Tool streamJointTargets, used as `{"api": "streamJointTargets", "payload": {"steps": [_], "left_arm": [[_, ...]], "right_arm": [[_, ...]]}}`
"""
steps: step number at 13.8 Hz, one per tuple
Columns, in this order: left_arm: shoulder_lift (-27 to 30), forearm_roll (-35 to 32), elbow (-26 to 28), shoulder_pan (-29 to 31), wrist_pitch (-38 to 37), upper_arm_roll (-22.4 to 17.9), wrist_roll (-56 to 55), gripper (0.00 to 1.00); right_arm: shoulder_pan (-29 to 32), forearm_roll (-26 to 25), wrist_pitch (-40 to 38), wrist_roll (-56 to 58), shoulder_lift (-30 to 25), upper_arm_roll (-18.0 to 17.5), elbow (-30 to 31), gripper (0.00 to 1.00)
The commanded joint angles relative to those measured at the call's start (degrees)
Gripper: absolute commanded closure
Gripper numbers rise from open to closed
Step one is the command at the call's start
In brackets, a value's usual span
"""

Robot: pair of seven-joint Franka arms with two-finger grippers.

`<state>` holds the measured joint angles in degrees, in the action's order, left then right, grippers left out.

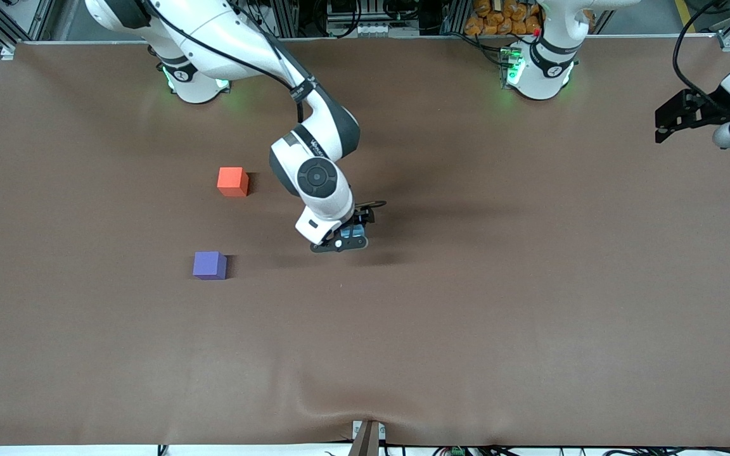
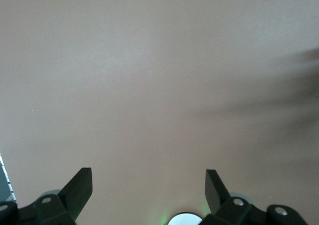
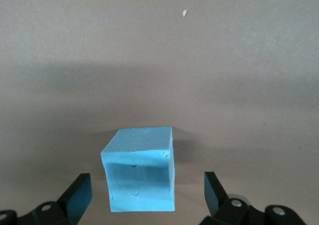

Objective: Place blue block between orange and purple blocks
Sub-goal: 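Carry the blue block with the right gripper toward the orange block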

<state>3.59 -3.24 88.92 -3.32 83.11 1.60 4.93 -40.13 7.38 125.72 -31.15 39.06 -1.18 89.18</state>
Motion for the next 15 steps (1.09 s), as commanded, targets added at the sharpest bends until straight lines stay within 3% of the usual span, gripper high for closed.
{"api": "streamJointTargets", "payload": {"steps": [1,6,7,8,9,10,12,15], "left_arm": [[0.2,2.3,-0.6,0.4,-1.6,0.2,0.0,0.0],[0.0,2.2,-0.7,0.2,-3.3,0.3,-5.0,0.0],[-0.1,2.1,-0.7,-0.1,-3.4,0.4,-8.1,0.0],[-0.3,2.0,-0.7,-0.1,-3.4,1.2,-9.2,0.0],[-0.3,2.0,-0.7,0.1,-3.3,1.6,-8.5,0.0],[-0.4,2.0,-0.8,0.2,-3.3,1.6,-8.4,0.0],[-0.6,2.0,-0.8,0.0,-3.3,1.6,-8.3,0.0],[-1.4,1.4,-0.9,0.1,-3.3,1.6,-8.2,0.0]], "right_arm": [[-1.4,-1.5,0.9,-1.8,0.9,0.7,0.2,0.0],[-2.5,-4.5,5.0,-4.1,2.8,0.7,1.4,0.0],[-2.6,-4.7,5.7,-4.4,2.8,0.7,2.2,0.05],[-2.6,-4.8,5.6,-5.1,2.7,0.7,2.3,0.53],[-2.2,-4.7,5.3,-6.9,2.3,0.7,1.9,0.89],[-1.7,-4.7,4.8,-8.0,1.7,0.7,1.5,1.0],[0.8,-4.7,-0.9,-7.4,-1.5,0.6,1.0,1.0],[6.4,-4.7,-13.8,-4.5,-11.7,0.7,3.2,1.0]]}}
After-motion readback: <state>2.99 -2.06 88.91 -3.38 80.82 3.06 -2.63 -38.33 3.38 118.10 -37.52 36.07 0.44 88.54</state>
